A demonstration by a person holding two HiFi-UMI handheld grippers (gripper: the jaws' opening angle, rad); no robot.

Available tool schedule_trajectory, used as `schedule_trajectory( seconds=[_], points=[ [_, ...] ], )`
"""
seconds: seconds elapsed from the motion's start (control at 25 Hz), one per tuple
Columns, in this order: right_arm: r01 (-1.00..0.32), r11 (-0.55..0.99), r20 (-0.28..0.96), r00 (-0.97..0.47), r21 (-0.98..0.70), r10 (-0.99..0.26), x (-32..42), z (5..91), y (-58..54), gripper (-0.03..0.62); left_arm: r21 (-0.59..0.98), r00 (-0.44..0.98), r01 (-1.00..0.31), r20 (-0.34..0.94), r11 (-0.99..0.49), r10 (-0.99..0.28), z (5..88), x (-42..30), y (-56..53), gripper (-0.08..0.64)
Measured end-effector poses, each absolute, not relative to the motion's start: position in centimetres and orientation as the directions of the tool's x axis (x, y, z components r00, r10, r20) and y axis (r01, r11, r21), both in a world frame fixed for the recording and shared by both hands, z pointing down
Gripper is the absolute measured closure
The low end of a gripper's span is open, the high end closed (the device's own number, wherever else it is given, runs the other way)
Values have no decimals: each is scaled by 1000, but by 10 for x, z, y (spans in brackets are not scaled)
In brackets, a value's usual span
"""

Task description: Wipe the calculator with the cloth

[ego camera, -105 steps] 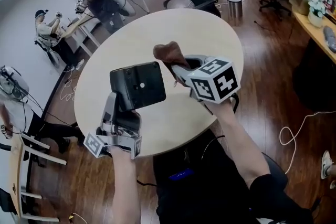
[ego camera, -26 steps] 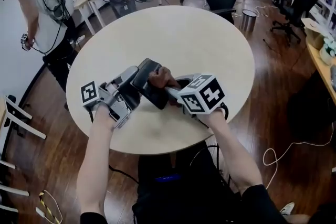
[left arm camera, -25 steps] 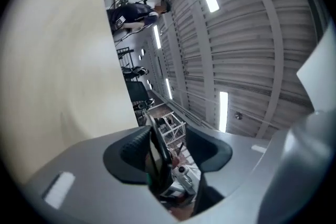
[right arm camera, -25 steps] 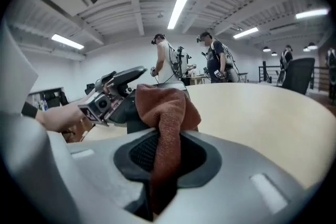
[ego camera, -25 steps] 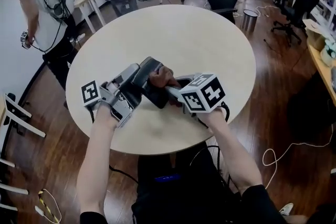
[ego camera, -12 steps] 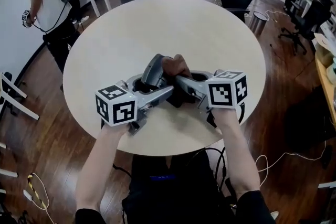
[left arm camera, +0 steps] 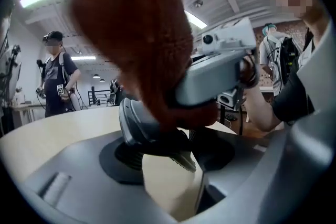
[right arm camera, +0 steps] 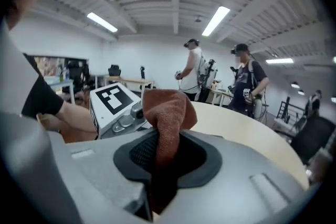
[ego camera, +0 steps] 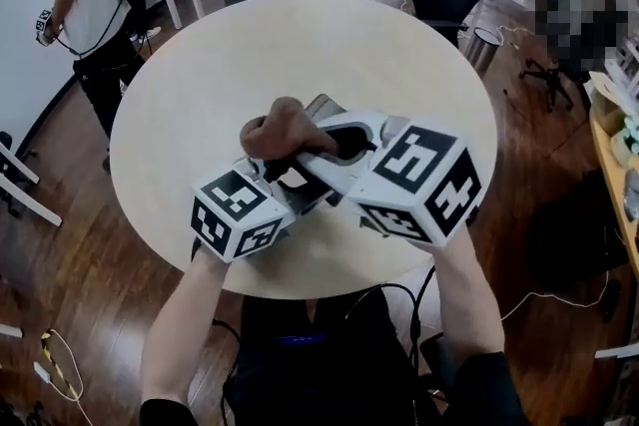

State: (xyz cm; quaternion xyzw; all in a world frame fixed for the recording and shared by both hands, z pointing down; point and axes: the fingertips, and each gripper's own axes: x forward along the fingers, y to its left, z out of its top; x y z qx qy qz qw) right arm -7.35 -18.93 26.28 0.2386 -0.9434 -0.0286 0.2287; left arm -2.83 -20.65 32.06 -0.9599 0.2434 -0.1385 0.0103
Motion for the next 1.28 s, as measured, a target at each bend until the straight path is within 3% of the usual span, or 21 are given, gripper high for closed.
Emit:
schedule_trajectory(
  seconds=[0.16, 0.4, 0.48, 0.68, 0.84, 1.08, 1.16, 1.28],
  points=[
    [-386, 872, 548, -679, 300, -489, -86, 277, -180, 528, -160, 836, -444, 279, -882, -472, 318, -22, -201, 304],
    [-583, 721, 514, -517, 374, -684, -24, 263, -235, 528, -208, 830, -430, 291, -878, -476, 316, -16, -198, 308],
    [-575, 722, 483, -541, 385, -689, -30, 257, -219, 528, -212, 832, -426, 290, -879, -473, 316, -15, -196, 310],
    [-398, 821, 499, -655, 410, -567, -88, 267, -172, 528, -221, 837, -423, 275, -879, -472, 316, -22, -193, 313],
    [-520, 808, 454, -670, 276, -587, -57, 267, -216, 528, -221, 843, -418, 267, -881, -467, 316, -29, -193, 314],
    [-751, 638, 435, -524, 170, -732, 32, 291, -286, 528, -100, 846, -473, 228, -876, -482, 317, -44, -196, 330],
    [-743, 655, 437, -547, 139, -714, 37, 305, -274, 528, -11, 847, -497, 209, -868, -488, 322, -55, -200, 334],
    [-646, 759, 435, -661, 86, -612, -14, 313, -245, 528, 142, 848, -526, 160, -839, -505, 317, -95, -211, 348]
  ],
)
